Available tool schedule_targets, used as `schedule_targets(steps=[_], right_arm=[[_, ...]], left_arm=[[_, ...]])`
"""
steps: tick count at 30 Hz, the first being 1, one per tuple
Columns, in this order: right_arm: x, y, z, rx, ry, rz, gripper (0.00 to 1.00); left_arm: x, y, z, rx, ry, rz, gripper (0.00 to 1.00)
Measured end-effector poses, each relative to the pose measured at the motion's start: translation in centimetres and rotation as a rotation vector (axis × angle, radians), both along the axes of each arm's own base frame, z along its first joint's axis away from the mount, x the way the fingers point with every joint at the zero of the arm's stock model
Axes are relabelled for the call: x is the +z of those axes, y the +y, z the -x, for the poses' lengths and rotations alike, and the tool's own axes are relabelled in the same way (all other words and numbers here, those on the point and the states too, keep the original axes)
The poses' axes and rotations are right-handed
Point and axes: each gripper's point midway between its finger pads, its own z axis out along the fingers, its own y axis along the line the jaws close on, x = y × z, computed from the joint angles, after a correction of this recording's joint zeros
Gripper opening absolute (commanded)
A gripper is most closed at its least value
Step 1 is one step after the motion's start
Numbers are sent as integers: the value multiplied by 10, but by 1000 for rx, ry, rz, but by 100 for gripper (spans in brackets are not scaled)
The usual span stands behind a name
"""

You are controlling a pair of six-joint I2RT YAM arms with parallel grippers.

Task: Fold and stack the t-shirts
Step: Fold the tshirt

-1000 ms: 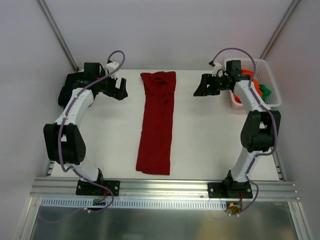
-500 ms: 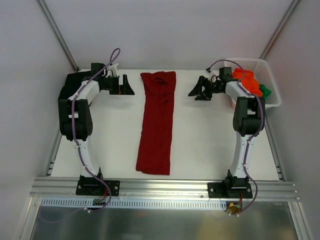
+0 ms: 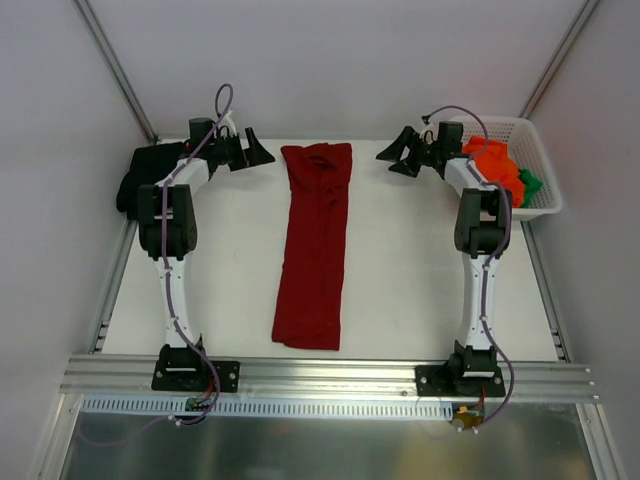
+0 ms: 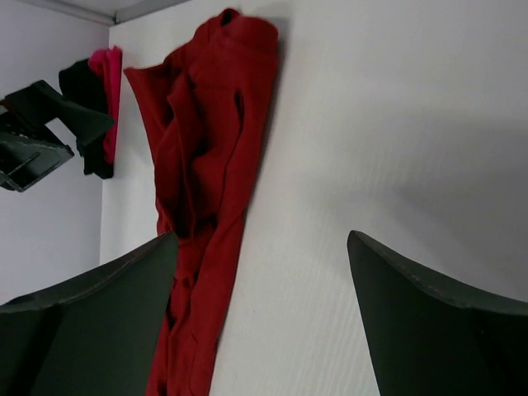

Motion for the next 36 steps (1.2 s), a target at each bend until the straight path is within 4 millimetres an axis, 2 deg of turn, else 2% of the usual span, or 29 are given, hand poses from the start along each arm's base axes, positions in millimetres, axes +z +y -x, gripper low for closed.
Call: schedule_targets(steps=[3,6,7,10,13,15,17,20,22,24,26,28,32,33,36], right_arm=[[-4,7,-15,-11,25,-44,88],[-8,26,-8,30,83,-124,99],[-10,35,-3,62,100,-147,99],[-20,59,15,160,129,-129,99],[-20,75,33,217,75,-11,99],[-17,81,45,234,28,126,99],[-6,87,51,252,-54,270,99],[21,102,57,273,-212,503,99],[45,120,64,297,-334,627,97],[62,141,75,330,-421,692,91],[69,157,85,365,-482,740,82],[66,161,87,382,-503,783,75],[42,141,74,376,-493,929,74],[35,135,70,371,-489,972,78],[19,120,63,364,-469,1067,79]], left_arm=[[-15,-9,-19,-14,68,96,99],[-41,-20,-15,-44,189,198,99],[-45,-24,-10,-70,222,236,99],[-38,-28,-1,-115,232,253,99],[-33,-26,16,-109,223,174,99],[-22,-24,32,-102,206,104,99],[3,-23,44,-91,150,29,99],[51,-31,55,-111,30,-37,99],[80,-37,60,-125,-51,-67,99],[93,-43,65,-137,-100,-99,99],[88,-46,69,-143,-106,-130,99],[75,-46,74,-144,-77,-151,99],[44,-37,84,-137,-3,-206,99],[40,-34,85,-131,4,-223,99],[32,-28,84,-121,0,-268,99]])
